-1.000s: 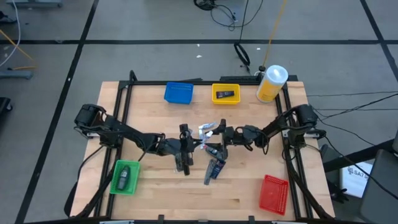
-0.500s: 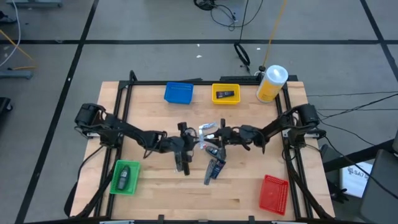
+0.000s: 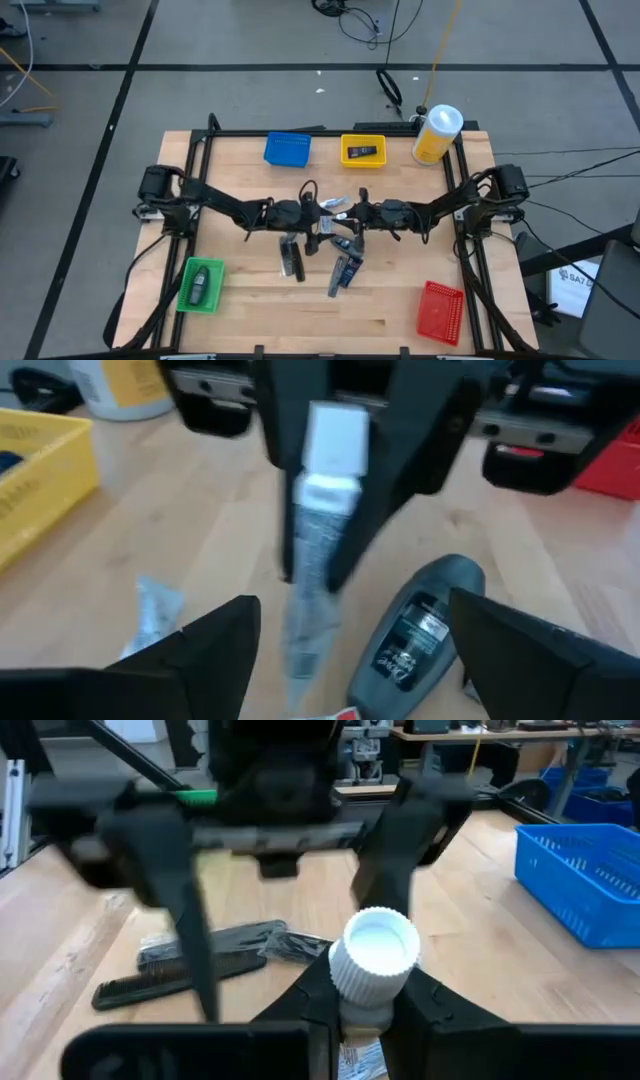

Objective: Pick & Place Travel size toiletries
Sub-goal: Put the white toothpaste into the blue bin

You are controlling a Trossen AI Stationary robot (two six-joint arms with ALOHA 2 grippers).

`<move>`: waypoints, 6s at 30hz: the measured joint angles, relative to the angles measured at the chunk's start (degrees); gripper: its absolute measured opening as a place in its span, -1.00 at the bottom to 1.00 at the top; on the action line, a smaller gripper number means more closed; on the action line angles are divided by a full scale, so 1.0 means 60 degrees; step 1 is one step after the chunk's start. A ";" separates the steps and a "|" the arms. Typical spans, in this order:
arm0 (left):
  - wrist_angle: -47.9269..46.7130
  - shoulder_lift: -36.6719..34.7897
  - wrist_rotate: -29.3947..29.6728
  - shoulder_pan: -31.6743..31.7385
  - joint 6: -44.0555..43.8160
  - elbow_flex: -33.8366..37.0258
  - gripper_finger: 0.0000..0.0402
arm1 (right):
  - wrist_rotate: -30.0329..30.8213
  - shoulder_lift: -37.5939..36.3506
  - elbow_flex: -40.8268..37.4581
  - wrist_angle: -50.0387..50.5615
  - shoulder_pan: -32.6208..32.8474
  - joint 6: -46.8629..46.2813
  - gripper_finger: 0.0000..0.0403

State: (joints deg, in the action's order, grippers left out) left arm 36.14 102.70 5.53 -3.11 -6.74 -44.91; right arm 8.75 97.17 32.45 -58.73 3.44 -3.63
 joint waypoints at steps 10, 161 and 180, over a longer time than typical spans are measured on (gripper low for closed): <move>0.0929 0.0764 0.0089 -0.0018 -0.0235 -0.0018 -0.21 | -0.0039 -0.0004 0.0000 0.0119 0.0015 -0.0034 -0.82; 0.1160 -0.2101 -0.2502 0.2134 0.0493 0.2289 -0.08 | -0.2539 -0.2758 -0.0145 0.5073 -0.0689 -0.0645 0.12; 0.2327 0.1177 0.4006 0.0514 -0.1934 0.2093 -0.19 | -0.1196 -0.2627 0.1153 0.9089 -0.2024 -0.0601 0.26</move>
State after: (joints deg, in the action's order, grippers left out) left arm 50.10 109.76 29.56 -0.03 -18.34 -32.35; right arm 1.57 81.40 39.36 -4.20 -8.70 -7.24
